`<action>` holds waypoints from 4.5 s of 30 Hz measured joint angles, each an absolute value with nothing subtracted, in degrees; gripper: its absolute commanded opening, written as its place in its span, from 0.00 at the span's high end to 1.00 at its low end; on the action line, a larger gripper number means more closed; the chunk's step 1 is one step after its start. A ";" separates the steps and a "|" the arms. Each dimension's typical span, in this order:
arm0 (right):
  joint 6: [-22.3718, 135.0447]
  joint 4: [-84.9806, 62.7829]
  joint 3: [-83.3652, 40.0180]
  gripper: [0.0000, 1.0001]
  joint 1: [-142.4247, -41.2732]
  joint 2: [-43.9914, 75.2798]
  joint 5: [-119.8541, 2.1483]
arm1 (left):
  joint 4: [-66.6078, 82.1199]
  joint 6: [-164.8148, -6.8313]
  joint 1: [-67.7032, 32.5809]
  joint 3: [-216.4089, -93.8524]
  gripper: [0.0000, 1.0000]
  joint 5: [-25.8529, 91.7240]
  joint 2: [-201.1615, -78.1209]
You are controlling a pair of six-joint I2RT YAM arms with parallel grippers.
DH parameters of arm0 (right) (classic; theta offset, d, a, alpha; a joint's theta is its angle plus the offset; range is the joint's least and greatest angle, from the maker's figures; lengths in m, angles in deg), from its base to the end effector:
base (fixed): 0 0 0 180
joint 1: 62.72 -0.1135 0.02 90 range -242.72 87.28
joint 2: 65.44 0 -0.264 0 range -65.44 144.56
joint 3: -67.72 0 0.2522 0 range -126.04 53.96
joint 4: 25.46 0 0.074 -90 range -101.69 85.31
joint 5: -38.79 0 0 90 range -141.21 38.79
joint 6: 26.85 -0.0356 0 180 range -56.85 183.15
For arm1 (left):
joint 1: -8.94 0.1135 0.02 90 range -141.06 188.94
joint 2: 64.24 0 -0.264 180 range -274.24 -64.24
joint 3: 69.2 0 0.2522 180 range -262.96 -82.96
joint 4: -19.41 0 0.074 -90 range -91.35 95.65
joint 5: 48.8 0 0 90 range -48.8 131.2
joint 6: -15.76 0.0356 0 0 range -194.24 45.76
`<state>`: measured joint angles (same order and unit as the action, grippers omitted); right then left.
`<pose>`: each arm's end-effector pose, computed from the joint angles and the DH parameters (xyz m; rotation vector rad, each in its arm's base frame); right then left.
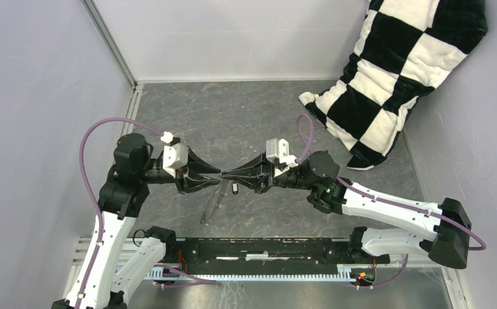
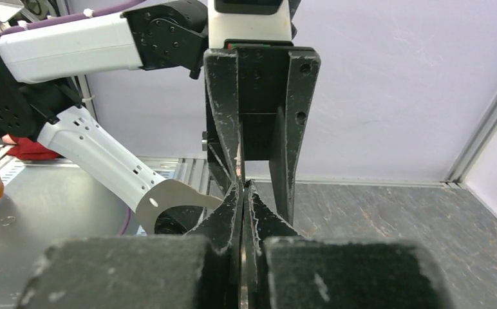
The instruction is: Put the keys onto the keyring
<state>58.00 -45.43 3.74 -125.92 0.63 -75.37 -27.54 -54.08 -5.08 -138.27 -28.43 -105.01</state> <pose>0.1071 0.2443 0.3783 -0.9966 0.9826 1.2736 0.1122 -0.0624 0.3778 1.2421 1.3034 -1.0566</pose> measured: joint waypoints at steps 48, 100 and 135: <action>53.13 -62.00 7.88 0.99 -126.10 5.63 -76.82 | -19.49 -67.98 -5.26 -138.29 0.78 -31.10 -105.29; 72.69 -35.35 7.13 0.53 -127.23 -7.57 -74.59 | -32.59 -21.05 -5.35 -137.16 0.98 -26.46 -93.53; 82.00 -27.92 0.49 0.61 -130.53 -7.11 -79.57 | -34.51 -7.33 -5.35 -142.58 0.98 -39.55 -94.15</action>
